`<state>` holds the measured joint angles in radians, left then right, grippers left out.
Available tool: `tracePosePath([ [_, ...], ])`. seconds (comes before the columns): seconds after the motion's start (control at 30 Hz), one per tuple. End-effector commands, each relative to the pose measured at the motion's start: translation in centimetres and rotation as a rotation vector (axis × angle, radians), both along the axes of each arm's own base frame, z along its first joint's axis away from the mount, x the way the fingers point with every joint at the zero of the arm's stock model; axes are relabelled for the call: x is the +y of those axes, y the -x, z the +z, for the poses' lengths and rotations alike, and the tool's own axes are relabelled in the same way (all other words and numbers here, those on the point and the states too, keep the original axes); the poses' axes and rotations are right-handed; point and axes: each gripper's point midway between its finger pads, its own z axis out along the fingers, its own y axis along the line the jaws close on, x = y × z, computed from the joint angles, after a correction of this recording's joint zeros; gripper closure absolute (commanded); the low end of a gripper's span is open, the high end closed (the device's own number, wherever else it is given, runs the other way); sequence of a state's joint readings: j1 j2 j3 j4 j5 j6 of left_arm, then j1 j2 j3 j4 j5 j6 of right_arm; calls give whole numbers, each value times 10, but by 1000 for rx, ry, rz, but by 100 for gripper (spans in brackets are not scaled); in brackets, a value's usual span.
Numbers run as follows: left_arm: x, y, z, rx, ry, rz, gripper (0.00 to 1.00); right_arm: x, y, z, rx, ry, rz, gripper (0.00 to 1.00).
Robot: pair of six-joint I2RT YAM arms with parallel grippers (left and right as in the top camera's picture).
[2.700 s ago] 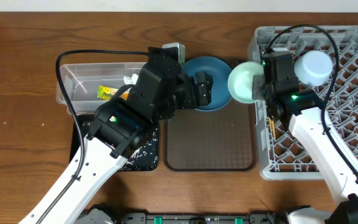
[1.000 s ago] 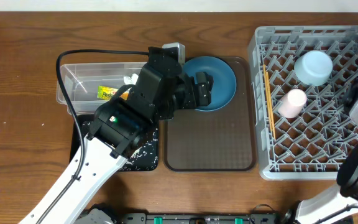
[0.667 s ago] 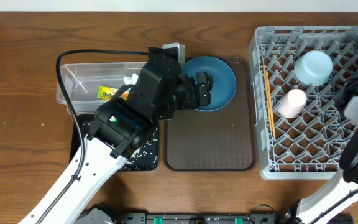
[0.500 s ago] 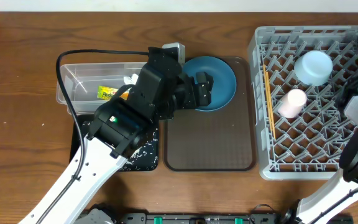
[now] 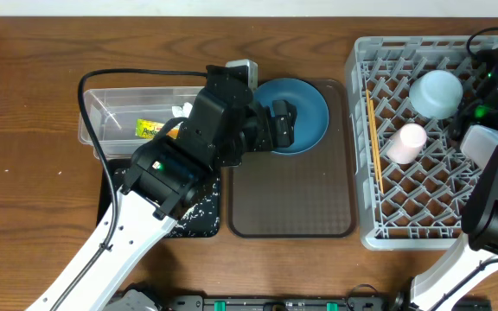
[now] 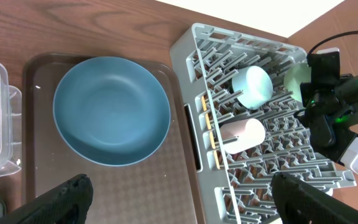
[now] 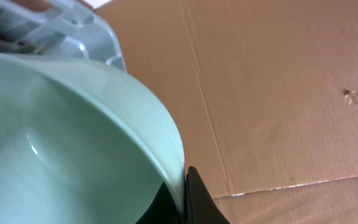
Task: Sort waste into correct bins and load items into the dishwasher rack
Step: 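Lower the bowl into the rack's back right and release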
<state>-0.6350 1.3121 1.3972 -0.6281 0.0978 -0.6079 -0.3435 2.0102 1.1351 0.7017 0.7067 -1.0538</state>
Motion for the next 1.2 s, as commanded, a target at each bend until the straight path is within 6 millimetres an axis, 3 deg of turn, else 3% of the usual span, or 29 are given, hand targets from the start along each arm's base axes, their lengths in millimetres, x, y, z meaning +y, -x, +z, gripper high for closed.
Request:
tracePosePath([
  [0.0, 3, -1, 2, -13, -8, 8, 5, 10, 2, -51, 140, -44, 18, 99],
  [0.23, 3, -1, 2, -12, -9, 8, 5, 31, -7, -50, 142, -33, 40, 99],
  [0.77, 3, -1, 2, -12, -9, 8, 5, 51, 11, -39, 167, 36, -134, 62],
  [1.17, 3, -1, 2, -13, -8, 8, 5, 88, 4, -33, 250, 49, -69, 54],
])
